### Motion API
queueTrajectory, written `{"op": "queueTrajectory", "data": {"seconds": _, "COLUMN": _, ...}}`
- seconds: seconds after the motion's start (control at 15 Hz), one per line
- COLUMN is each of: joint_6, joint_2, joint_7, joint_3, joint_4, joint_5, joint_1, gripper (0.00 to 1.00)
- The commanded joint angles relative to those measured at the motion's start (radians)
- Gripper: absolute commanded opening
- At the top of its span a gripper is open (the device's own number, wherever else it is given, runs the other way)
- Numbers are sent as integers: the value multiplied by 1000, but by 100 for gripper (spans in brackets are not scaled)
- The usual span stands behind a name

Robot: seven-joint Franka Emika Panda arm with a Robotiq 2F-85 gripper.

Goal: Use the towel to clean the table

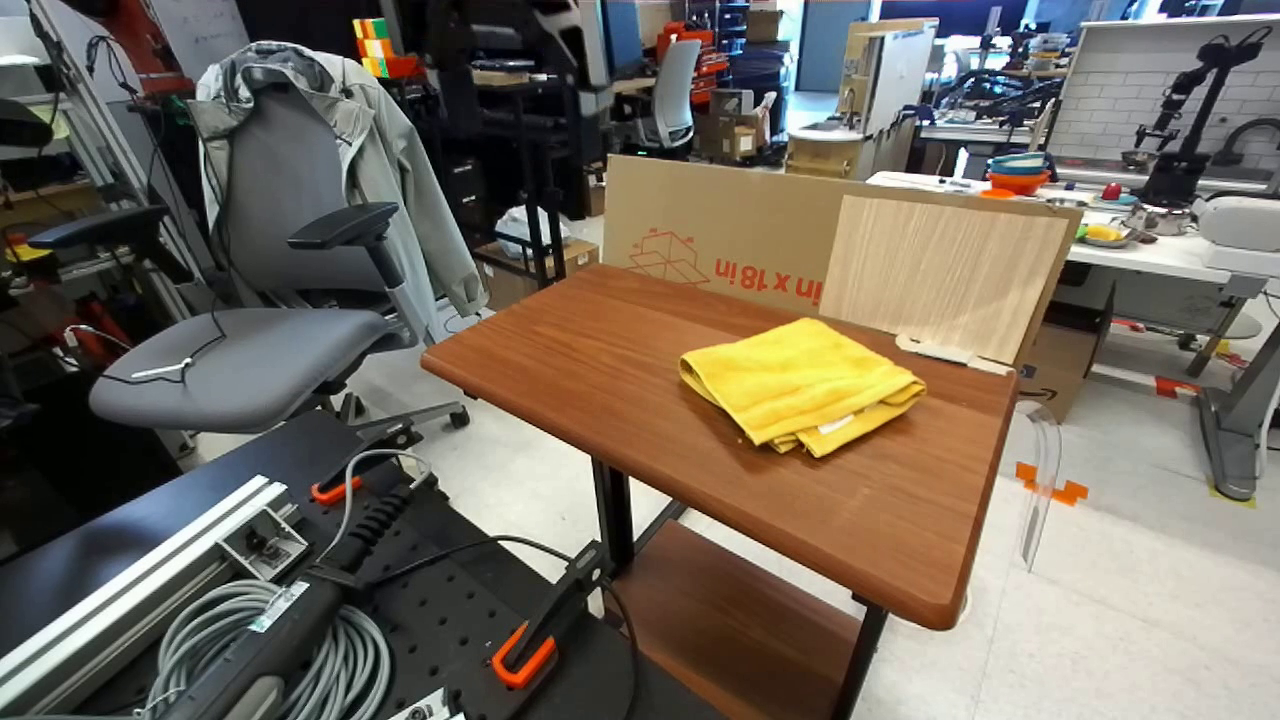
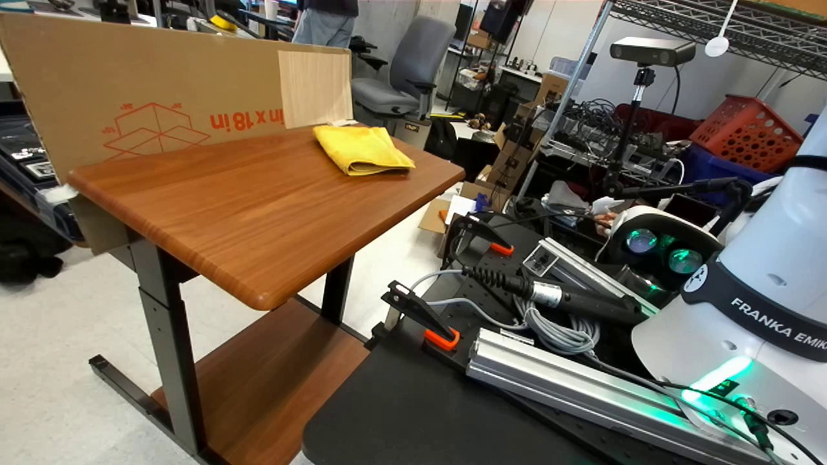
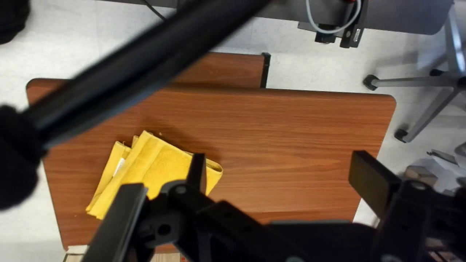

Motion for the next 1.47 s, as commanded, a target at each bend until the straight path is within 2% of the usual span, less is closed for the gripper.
{"op": "queueTrajectory", "data": {"seconds": 0.0, "joint_6": -49, "joint_2": 256, "joint_7": -58, "joint_3": -111, "joint_4": 192, "joint_5": 140, "joint_1": 36, "gripper": 100}}
{"op": "queueTrajectory", "data": {"seconds": 0.07, "joint_6": -14, "joint_2": 318, "joint_7": 3, "joint_3": -95, "joint_4": 227, "joint_5": 131, "joint_1": 9, "gripper": 100}}
{"op": "queueTrajectory", "data": {"seconds": 0.13, "joint_6": -8, "joint_2": 182, "joint_7": -38, "joint_3": -43, "joint_4": 116, "joint_5": 108, "joint_1": -30, "gripper": 100}}
{"op": "queueTrajectory", "data": {"seconds": 0.2, "joint_6": -7, "joint_2": 226, "joint_7": -40, "joint_3": -45, "joint_4": 142, "joint_5": 108, "joint_1": -39, "gripper": 100}}
{"op": "queueTrajectory", "data": {"seconds": 0.53, "joint_6": -9, "joint_2": 249, "joint_7": -29, "joint_3": -25, "joint_4": 155, "joint_5": 116, "joint_1": -36, "gripper": 100}}
{"op": "queueTrajectory", "data": {"seconds": 0.73, "joint_6": 8, "joint_2": 372, "joint_7": 33, "joint_3": -6, "joint_4": 226, "joint_5": 110, "joint_1": -40, "gripper": 100}}
{"op": "queueTrajectory", "data": {"seconds": 0.87, "joint_6": 68, "joint_2": 476, "joint_7": 70, "joint_3": 2, "joint_4": 279, "joint_5": 123, "joint_1": -47, "gripper": 100}}
{"op": "queueTrajectory", "data": {"seconds": 1.0, "joint_6": 172, "joint_2": 617, "joint_7": 142, "joint_3": 18, "joint_4": 354, "joint_5": 133, "joint_1": -61, "gripper": 100}}
{"op": "queueTrajectory", "data": {"seconds": 1.2, "joint_6": 264, "joint_2": 800, "joint_7": 229, "joint_3": 40, "joint_4": 478, "joint_5": 132, "joint_1": -84, "gripper": 100}}
{"op": "queueTrajectory", "data": {"seconds": 1.4, "joint_6": 297, "joint_2": 968, "joint_7": 316, "joint_3": 66, "joint_4": 626, "joint_5": 118, "joint_1": -98, "gripper": 100}}
